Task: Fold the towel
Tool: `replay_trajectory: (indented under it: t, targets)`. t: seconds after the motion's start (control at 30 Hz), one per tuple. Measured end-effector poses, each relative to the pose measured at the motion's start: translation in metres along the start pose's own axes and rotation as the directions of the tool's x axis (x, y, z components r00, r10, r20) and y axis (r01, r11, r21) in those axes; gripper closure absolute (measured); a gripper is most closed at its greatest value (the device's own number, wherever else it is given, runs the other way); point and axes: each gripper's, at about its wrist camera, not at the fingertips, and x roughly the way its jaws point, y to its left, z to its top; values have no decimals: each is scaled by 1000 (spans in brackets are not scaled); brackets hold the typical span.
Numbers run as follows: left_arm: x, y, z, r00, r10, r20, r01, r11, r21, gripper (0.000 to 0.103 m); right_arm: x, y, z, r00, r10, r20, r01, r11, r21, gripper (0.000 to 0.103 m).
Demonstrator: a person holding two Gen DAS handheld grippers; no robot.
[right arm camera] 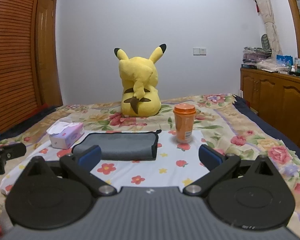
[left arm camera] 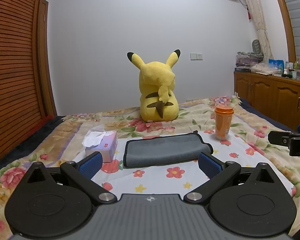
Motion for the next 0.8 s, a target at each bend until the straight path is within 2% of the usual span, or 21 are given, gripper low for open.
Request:
replay_trajectory:
  t: [0.8]
  targets:
    - [1, 0, -3, 1000, 2, -2, -2, 1000, -2, 0, 0, 1, 0, 1000, 0, 1, 0, 1000, -1, 0]
